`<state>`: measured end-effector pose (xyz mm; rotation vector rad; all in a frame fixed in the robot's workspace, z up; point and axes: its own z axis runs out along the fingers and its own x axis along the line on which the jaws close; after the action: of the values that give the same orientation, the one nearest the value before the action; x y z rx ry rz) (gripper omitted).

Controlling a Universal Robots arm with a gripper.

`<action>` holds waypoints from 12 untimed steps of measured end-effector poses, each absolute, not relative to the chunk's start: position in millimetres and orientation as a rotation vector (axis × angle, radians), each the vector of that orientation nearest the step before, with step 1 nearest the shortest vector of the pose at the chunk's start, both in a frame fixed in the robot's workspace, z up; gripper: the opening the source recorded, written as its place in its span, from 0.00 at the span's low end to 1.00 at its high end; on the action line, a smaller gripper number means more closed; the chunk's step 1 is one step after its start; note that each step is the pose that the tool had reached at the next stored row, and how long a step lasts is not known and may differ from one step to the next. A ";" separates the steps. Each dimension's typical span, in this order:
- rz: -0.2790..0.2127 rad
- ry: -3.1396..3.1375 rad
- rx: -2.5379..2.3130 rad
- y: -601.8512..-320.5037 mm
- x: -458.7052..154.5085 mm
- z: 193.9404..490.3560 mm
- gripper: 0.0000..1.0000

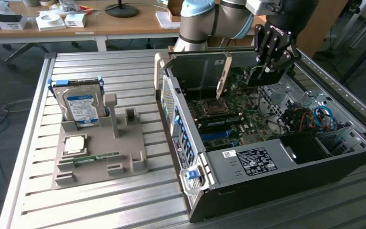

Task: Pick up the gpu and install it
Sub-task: 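Insert the gpu into the slot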

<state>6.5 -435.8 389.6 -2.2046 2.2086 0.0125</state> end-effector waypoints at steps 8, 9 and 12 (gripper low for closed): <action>0.013 2.209 -2.205 -435.8 3.8 388.9 0.27; 0.013 2.209 -2.205 -435.8 3.4 388.7 0.27; 0.012 2.209 -2.205 -435.8 2.2 388.1 0.27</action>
<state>2.2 -435.8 388.1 -2.2046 2.2085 0.0125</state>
